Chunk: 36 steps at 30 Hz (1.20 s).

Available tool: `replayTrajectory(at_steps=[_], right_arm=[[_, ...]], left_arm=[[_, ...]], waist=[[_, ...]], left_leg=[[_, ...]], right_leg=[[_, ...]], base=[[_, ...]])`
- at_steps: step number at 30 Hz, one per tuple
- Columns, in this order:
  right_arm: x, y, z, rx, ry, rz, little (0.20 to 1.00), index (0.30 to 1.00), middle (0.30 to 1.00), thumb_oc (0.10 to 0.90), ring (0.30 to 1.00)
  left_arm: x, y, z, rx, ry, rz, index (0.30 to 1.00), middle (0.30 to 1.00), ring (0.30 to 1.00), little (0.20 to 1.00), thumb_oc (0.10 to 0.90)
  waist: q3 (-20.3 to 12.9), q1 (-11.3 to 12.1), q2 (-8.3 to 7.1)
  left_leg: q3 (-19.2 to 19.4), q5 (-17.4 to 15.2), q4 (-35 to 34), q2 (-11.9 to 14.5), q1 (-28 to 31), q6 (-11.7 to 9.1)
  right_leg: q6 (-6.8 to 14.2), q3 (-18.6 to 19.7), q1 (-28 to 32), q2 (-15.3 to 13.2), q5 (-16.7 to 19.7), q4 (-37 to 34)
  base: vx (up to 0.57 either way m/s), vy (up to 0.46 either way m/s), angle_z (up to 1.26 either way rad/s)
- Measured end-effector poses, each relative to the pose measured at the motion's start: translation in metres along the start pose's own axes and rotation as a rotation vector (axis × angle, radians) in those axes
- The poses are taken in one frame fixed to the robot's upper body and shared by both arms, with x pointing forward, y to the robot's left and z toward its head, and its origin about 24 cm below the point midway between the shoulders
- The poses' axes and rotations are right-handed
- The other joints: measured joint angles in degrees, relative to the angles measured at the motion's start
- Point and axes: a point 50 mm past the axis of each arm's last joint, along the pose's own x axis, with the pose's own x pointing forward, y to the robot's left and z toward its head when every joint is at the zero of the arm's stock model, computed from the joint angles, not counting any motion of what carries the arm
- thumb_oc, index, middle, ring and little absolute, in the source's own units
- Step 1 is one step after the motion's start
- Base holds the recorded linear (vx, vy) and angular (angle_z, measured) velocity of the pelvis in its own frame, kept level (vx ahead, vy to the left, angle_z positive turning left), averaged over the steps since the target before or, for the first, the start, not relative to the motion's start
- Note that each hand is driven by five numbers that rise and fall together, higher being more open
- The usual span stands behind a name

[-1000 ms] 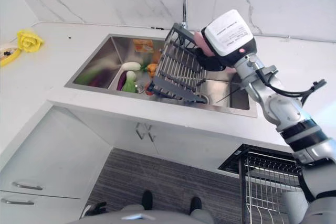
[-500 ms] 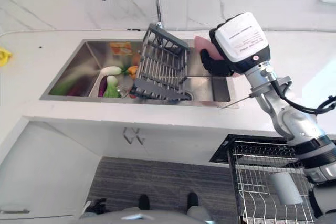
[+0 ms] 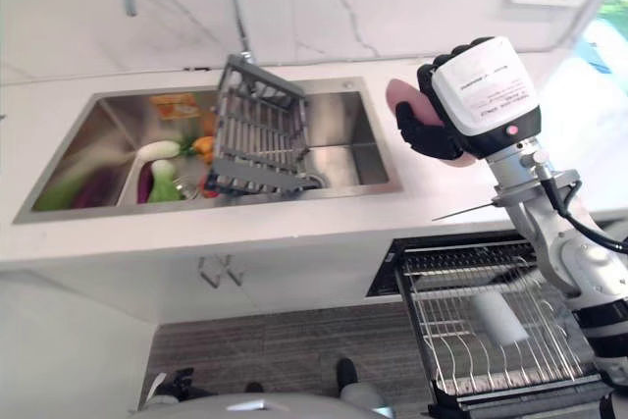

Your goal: Place the dishes in the dishwasher.

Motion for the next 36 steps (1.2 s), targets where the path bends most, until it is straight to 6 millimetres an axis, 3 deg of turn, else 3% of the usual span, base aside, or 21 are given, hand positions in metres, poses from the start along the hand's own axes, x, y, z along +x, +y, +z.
replayTrajectory(at_steps=[4,6,13,21,22,23,27,32,34,36], right_arm=[[-0.016,0.002,-0.008,-0.03,0.007,0.053,0.3,0.3,0.3,0.4,0.3],[-0.02,0.004,-0.009,-0.032,0.014,0.067,0.3,0.3,0.3,0.4,0.3],[-0.037,0.012,-0.007,-0.019,0.006,0.141,0.3,0.3,0.3,0.4,0.3],[-0.051,0.019,-0.004,-0.007,0.002,0.203,0.3,0.3,0.3,0.4,0.3],[-0.057,0.023,-0.003,-0.002,0.001,0.236,0.3,0.3,0.3,0.4,0.3],[-0.057,0.023,-0.003,-0.002,0.001,0.236,0.3,0.3,0.3,0.4,0.3],[-0.068,0.035,-0.013,-0.021,0.045,0.317,0.3,0.3,0.3,0.4,0.3],[-0.082,0.058,-0.035,-0.07,0.163,0.426,0.3,0.3,0.3,0.4,0.3],[-0.098,0.076,-0.046,-0.097,0.224,0.545,0.3,0.3,0.3,0.4,0.3],[-0.103,0.083,-0.036,-0.07,0.195,0.599,0.3,0.3,0.3,0.4,0.3]], left_arm=[[0.0,0.0,0.003,0.01,-0.012,-0.008,0.9,0.9,0.9,0.9,0.8],[0.001,-0.001,0.009,0.015,-0.026,-0.009,0.9,0.9,0.9,0.9,0.8],[0.0,-0.001,0.004,0.017,-0.015,-0.016,0.9,0.9,0.9,0.9,0.8],[0.0,-0.002,0.004,0.037,-0.027,-0.031,0.9,0.9,0.9,0.9,0.8],[0.0,-0.002,0.004,0.048,-0.029,-0.033,0.9,0.9,0.9,0.9,0.8],[0.0,-0.002,0.004,0.048,-0.029,-0.033,0.9,0.9,0.9,0.9,0.8],[0.0,-0.003,0.012,0.056,-0.068,-0.04,0.9,0.9,0.9,0.9,0.8],[0.0,-0.006,0.051,0.056,-0.221,-0.045,0.9,0.9,0.9,0.9,0.8],[-0.003,-0.013,0.068,0.073,-0.294,-0.07,0.9,0.9,0.9,0.9,0.8],[-0.003,-0.016,0.06,0.064,-0.26,-0.075,0.9,0.9,0.9,0.9,0.8]], waist=[[-0.3,-1.5,-0.27],[-0.3,-3.6,-0.44],[-0.5,-6.5,-0.69],[-0.4,-7.9,-0.26],[-0.2,-8.0,0.26],[-0.2,-8.0,0.26],[1.4,-7.8,2.75],[6.7,-5.7,5.97],[9.2,-4.7,8.07],[10.0,-4.5,9.13]], left_leg=[[2.9,-0.4,0.0,-0.2,1.0,0.3],[3.9,-0.6,0.0,-0.3,1.3,0.2],[9.7,-1.1,0.0,-0.6,1.9,0.3],[12.6,-1.4,0.0,-0.7,1.8,0.3],[12.8,-1.4,0.0,-0.9,1.3,0.6],[12.8,-1.4,0.0,-0.9,1.3,0.6],[12.3,-0.8,0.0,-1.6,-0.5,1.5],[11.8,0.6,0.0,-3.7,-5.1,2.9],[11.0,0.9,0.0,-4.7,-7.1,3.1],[10.7,0.9,0.0,-4.6,-6.8,2.9]], right_leg=[[0.5,2.7,-0.5,0.1,0.6,0.1],[0.6,3.8,-0.9,0.5,0.8,0.0],[1.7,9.2,-3.1,0.9,2.2,0.1],[2.2,11.0,-4.9,0.8,2.5,0.0],[3.1,11.0,-5.4,0.6,3.1,0.0],[3.1,11.0,-5.4,0.6,3.1,0.0],[3.3,10.7,-6.9,-0.3,3.7,0.0],[4.1,10.6,-11.2,-2.3,5.3,0.2],[3.9,10.1,-12.9,-3.1,6.2,0.2],[3.6,9.8,-12.5,-3.0,6.2,0.1]], base=[[0.01,0.032,-0.37],[0.0,0.027,-0.28],[-0.01,0.019,-0.42],[-0.01,0.02,-0.2],[-0.04,0.015,-0.1],[-0.06,0.023,-0.05],[-0.1,0.024,0.07],[-0.11,0.024,0.08],[0.0,0.0,0.2],[-0.04,0.042,0.09]])
